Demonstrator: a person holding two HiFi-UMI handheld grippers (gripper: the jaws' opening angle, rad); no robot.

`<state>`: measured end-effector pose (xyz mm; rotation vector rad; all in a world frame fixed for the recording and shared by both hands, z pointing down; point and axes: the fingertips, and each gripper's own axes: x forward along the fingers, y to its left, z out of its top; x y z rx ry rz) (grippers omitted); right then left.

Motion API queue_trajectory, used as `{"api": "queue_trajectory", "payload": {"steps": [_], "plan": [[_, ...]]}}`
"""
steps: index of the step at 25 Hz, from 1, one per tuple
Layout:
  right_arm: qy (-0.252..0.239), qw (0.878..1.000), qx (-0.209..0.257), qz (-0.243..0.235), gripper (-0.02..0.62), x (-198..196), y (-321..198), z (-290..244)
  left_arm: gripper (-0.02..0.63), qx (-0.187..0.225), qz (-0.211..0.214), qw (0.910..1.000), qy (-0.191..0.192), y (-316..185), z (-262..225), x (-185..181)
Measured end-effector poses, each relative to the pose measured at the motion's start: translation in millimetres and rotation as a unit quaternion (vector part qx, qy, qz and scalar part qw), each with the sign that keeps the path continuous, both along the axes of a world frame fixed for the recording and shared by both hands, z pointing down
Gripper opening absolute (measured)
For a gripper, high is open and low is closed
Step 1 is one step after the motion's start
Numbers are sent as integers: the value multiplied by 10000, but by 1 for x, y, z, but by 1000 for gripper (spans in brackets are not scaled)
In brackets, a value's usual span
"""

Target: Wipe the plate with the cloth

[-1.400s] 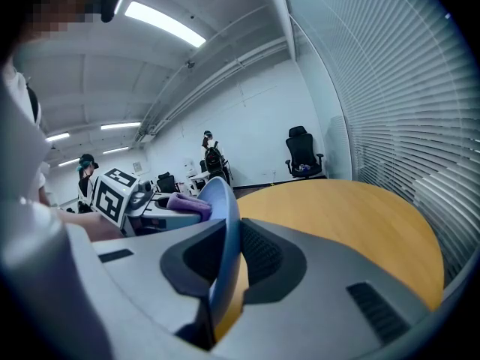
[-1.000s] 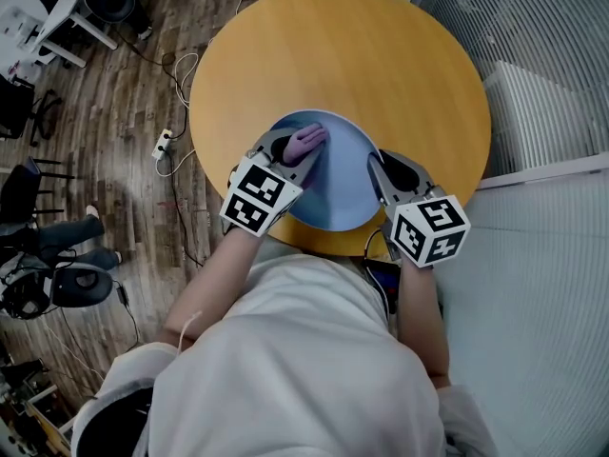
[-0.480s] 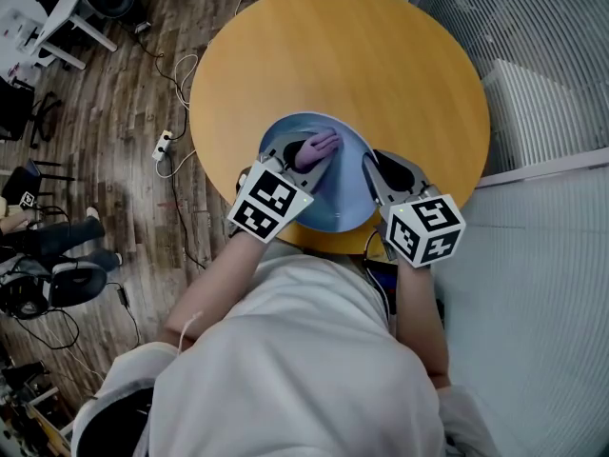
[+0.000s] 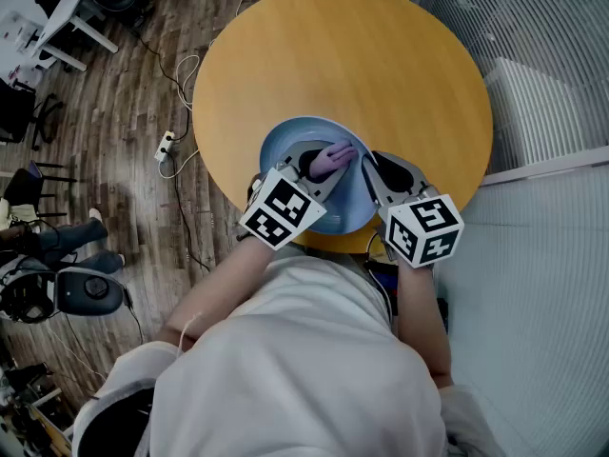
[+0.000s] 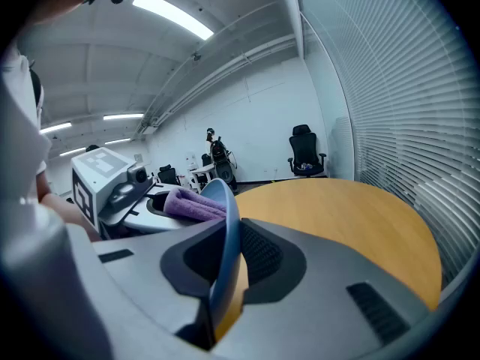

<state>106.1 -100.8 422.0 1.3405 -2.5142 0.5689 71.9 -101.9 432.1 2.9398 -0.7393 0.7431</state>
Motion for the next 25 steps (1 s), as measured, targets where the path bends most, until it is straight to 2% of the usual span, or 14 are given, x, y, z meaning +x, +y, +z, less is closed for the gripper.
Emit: {"api": "queue_trajectory", "payload": {"steps": [7, 14, 17, 21, 25], "plan": [[37, 10000, 8, -9, 48, -10, -9, -1, 83, -41, 124, 9999, 60, -2, 1, -1], [15, 10000, -17, 29, 48, -16, -4, -12, 81, 276, 274, 9991, -173, 6, -11, -3], [25, 10000, 9, 45, 48, -21, 11, -13, 81, 245, 251, 9993, -99, 21, -11, -9], [-34, 10000, -8, 65, 48, -17, -17, -16, 81, 187, 143, 9997, -71, -9, -13, -12], [-101, 9999, -1, 64, 48, -17, -19, -19, 81, 162, -24, 9998, -77, -14, -12, -23]]}}
